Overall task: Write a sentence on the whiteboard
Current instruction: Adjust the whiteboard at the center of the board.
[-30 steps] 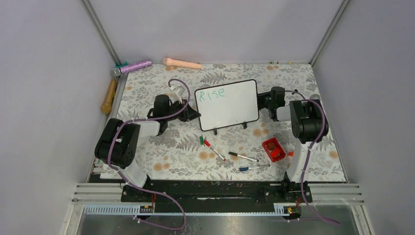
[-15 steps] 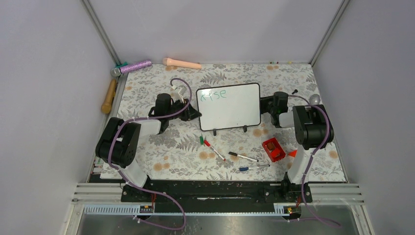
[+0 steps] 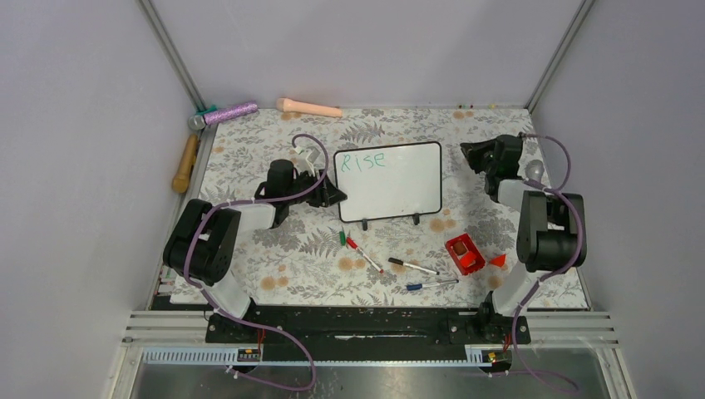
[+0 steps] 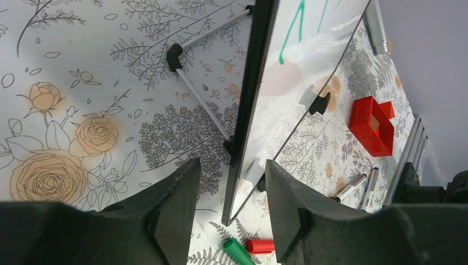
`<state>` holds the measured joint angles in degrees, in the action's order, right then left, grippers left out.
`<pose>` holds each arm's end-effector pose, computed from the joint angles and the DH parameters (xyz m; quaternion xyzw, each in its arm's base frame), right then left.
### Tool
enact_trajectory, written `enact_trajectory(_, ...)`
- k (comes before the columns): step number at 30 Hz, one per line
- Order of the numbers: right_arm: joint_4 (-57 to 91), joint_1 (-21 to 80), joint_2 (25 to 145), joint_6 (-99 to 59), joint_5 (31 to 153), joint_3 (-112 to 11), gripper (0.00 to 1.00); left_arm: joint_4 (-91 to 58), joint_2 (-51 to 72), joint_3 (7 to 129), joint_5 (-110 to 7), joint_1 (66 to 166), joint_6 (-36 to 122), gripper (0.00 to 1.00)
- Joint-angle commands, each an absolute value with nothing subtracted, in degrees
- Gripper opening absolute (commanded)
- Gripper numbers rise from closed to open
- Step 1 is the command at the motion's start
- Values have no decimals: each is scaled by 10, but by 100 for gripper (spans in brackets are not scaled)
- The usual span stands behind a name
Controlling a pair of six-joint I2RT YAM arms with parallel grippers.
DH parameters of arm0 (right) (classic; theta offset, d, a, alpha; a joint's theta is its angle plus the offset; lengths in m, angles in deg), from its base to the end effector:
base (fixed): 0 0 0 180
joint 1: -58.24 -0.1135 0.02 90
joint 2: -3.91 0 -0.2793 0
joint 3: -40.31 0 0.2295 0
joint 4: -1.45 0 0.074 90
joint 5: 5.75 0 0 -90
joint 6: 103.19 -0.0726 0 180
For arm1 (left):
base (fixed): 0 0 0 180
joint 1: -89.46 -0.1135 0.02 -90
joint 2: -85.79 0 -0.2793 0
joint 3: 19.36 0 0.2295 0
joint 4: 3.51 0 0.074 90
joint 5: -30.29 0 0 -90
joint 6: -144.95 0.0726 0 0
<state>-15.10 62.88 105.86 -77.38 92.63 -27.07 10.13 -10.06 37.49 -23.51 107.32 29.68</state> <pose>0.4050 -0.0223 0.2114 0.4207 0.6900 0.3424 0.4793 0.3168 -0.1471 0.1901 0.1138 0.8123 -0.4310 0.3761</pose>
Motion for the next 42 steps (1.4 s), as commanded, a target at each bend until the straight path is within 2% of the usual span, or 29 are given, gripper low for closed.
enact_trajectory(1,-109,624,986,-658,894,-275,0,106,-91,393,-256,1074,301,49)
enact_trajectory(11,-102,617,813,-526,846,-188,0,98,-62,369,-312,1089,318,79)
enact_trajectory(18,-79,539,745,-437,762,-189,0,75,-24,350,-361,1099,342,96)
enact_trajectory(28,-98,475,701,-362,750,-179,0,41,31,338,-441,1099,373,99)
enact_trajectory(34,-90,457,685,-343,757,-186,0,91,80,289,-487,1099,367,99)
enact_trajectory(42,-81,419,663,-328,759,-184,0,130,84,278,-525,1098,359,99)
